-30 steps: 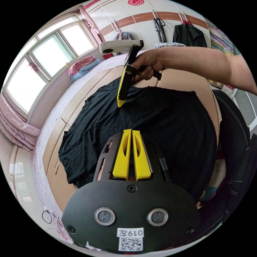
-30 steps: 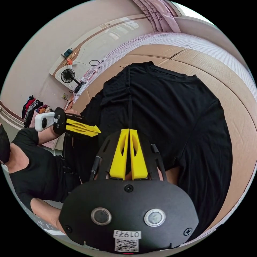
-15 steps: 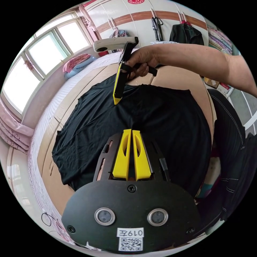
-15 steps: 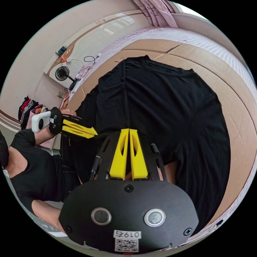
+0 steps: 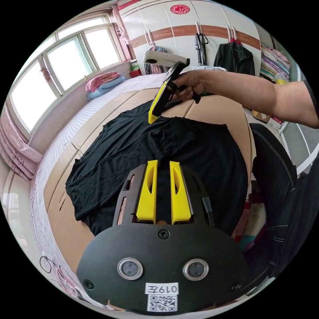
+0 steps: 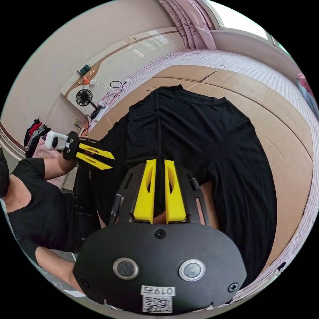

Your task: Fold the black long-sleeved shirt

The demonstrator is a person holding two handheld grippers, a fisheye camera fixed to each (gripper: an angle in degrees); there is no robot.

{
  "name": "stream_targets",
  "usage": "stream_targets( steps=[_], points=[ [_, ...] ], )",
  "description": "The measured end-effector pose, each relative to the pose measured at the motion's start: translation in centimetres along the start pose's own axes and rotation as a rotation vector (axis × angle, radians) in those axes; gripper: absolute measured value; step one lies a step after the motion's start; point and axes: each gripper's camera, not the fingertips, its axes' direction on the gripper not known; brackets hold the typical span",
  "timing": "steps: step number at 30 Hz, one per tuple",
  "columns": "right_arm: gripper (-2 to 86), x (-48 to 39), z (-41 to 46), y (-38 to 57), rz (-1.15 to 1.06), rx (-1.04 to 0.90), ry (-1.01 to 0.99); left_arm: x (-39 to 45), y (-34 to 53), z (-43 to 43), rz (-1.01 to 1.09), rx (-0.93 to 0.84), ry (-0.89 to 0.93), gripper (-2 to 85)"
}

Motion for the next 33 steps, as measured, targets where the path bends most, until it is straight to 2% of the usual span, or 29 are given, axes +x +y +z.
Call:
stream_targets(
  steps=[4,9,22,33],
  points=[
    [4.0,-1.4,0.3,4.0,0.016,-0.013,0.074,4.1,-2.6,0.5,0.101,0.023,-0.082,3.6],
    [4.2,-2.9,0.2,8.8,0.034,0.082,0.110,6.5,-5.4,2.6,0.150,0.001,-0.063,4.1],
    [5.7,-3.2,1.2,16.0,0.071,0.148,0.126,8.1,-7.1,3.9,0.166,-0.050,-0.051,5.8],
    [6.4,-2.5,3.2,18.8,0.089,0.151,0.147,8.0,-7.1,2.4,0.077,0.010,-0.003,3.0]
  ],
)
